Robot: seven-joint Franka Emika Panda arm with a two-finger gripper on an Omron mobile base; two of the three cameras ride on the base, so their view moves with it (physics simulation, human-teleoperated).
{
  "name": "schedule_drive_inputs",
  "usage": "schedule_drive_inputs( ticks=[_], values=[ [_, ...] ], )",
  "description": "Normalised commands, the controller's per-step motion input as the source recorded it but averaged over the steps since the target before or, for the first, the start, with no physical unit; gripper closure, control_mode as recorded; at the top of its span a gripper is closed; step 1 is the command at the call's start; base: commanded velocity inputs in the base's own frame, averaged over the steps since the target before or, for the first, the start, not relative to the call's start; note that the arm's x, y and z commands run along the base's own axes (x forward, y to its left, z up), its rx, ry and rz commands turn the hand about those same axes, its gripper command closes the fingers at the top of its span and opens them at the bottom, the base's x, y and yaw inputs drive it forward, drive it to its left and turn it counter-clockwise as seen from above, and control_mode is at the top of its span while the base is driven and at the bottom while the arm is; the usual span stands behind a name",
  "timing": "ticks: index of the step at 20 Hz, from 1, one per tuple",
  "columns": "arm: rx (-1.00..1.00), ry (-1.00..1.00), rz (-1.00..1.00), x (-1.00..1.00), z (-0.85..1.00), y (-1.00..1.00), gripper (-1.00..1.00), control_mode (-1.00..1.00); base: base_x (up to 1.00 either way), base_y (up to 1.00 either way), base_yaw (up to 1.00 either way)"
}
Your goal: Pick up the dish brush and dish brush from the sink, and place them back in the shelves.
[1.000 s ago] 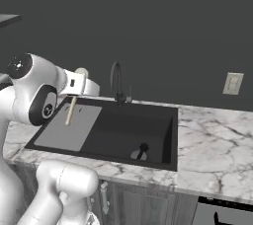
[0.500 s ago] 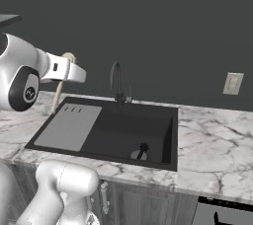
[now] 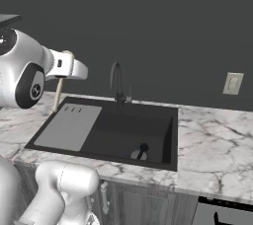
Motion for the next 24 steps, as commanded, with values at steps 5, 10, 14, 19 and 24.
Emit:
schedule_drive_inputs(
  ticks=[5,10,14,19,24],
  values=[
    [0.05,0.00,0.05,-0.03,0.00,0.00,1.00,-1.00,0.00,0.00,0.00],
    [0.04,-0.01,0.00,-0.04,0.00,0.00,1.00,-1.00,0.00,0.00,0.00],
    [0.01,-0.03,0.00,-0.05,-0.03,0.00,1.00,-1.00,0.00,0.00,0.00],
    [0.00,-0.04,0.00,-0.12,-0.01,0.00,1.00,1.00,-0.06,0.00,0.00],
    [0.00,0.00,0.00,0.00,0.00,0.00,1.00,1.00,-0.68,0.00,-0.07]
  ],
)
